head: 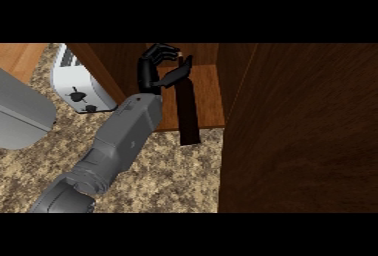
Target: Pick up the wine, place it into the cabinet and close the cabinet
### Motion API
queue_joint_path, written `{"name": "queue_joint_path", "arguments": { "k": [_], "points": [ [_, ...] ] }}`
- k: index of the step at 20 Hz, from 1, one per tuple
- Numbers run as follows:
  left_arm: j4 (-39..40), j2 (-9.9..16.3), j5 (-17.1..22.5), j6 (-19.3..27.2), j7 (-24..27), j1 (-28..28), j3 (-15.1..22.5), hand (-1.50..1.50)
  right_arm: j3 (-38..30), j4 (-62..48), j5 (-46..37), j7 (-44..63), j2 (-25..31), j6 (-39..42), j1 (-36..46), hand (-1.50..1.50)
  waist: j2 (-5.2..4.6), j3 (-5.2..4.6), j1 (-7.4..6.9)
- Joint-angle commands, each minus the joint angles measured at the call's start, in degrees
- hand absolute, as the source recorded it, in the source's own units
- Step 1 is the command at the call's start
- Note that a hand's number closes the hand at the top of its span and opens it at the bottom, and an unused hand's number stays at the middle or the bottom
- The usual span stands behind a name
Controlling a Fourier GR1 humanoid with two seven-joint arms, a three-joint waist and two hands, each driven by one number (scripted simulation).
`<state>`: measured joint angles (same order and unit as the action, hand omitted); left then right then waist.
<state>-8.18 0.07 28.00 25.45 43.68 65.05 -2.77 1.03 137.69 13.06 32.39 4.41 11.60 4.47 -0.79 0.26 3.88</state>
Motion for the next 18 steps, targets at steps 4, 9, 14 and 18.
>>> {"name": "queue_joint_path", "arguments": {
  "k": [4,9,14,18],
  "points": [
    [3.03,2.42,-1.66,0.70,0.19,-1.21,0.25,-1.50,0.29,2.36,1.11,3.57,-0.22,-2.76,3.76,-1.50,-0.70,-0.35,-0.13],
    [3.80,1.30,-3.13,3.91,0.64,-1.05,0.98,-1.50,2.20,4.98,1.11,1.21,-1.22,-1.14,-1.59,-1.50,-0.51,-0.30,0.35],
    [3.92,1.74,-3.00,3.75,2.43,-3.16,0.30,-1.50,2.09,3.72,0.07,3.48,-0.59,-2.49,2.52,-1.50,-0.77,-0.40,0.31],
    [2.57,0.06,-2.02,4.42,3.18,-2.25,-1.20,-1.50,-0.67,1.53,2.69,2.05,0.47,-1.19,3.15,-1.50,-0.73,-0.35,0.08]
  ]
}}
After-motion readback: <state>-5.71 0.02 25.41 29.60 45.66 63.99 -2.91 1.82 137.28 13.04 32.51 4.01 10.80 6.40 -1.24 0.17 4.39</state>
